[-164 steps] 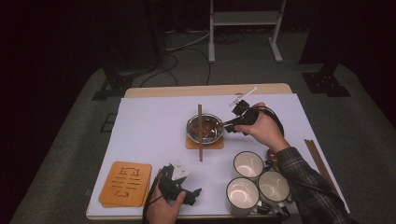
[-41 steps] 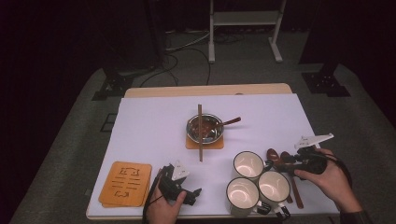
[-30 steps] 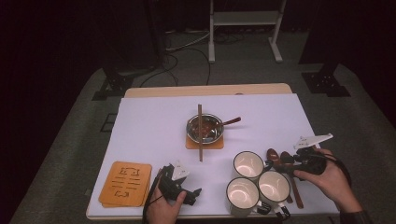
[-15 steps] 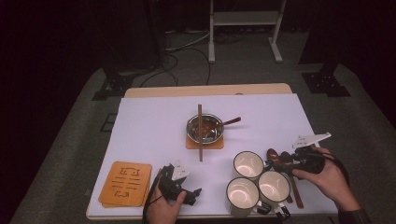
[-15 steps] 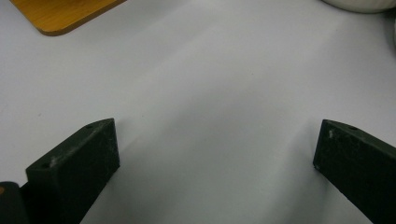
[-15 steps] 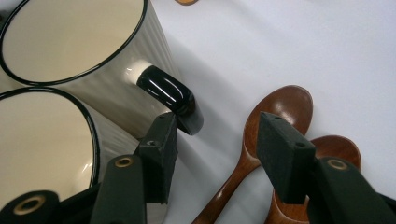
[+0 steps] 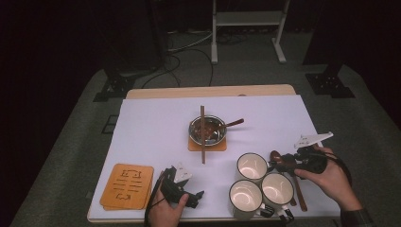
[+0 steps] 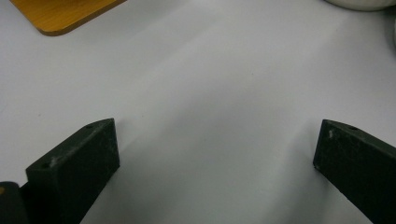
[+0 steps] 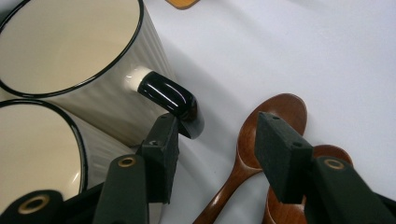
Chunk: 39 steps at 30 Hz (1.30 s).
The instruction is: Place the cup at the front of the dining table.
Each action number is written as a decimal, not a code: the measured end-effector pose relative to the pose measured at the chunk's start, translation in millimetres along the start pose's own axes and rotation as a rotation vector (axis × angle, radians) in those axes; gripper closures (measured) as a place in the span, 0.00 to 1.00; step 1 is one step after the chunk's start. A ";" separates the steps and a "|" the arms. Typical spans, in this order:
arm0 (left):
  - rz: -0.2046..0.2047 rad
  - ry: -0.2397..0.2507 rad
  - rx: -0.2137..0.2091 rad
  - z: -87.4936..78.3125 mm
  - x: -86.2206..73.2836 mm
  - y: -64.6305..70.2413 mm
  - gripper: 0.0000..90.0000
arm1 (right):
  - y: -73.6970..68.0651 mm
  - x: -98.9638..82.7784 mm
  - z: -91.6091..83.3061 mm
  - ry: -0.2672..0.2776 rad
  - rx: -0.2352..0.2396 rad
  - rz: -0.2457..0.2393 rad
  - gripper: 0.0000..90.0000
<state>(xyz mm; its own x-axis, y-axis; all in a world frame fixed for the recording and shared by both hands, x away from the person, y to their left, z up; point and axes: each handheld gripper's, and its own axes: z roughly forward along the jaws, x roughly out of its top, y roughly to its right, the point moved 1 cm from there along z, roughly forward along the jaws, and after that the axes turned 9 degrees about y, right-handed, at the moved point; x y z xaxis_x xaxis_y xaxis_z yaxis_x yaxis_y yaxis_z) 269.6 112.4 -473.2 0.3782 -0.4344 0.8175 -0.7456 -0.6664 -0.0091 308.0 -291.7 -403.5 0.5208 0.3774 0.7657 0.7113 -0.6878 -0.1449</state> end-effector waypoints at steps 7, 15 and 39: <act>0.000 0.000 0.000 0.0 0.0 0.0 0.00 | 0.7 2.6 3.1 -0.002 -0.004 -0.010 0.56; 0.000 0.000 0.000 0.0 0.0 -0.1 0.00 | -0.4 7.0 9.0 -0.005 -0.005 -0.021 0.57; -0.002 0.002 0.000 0.1 0.0 0.1 0.00 | 6.7 27.5 27.4 -0.008 -0.023 -0.052 0.59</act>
<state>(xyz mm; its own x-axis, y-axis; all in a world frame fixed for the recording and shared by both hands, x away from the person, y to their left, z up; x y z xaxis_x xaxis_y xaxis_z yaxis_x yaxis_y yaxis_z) 269.7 112.3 -473.3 0.3789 -0.4316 0.8186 -0.7449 -0.6671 -0.0069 340.0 -269.0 -400.6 0.4872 0.4177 0.7669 0.7265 -0.6812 -0.0905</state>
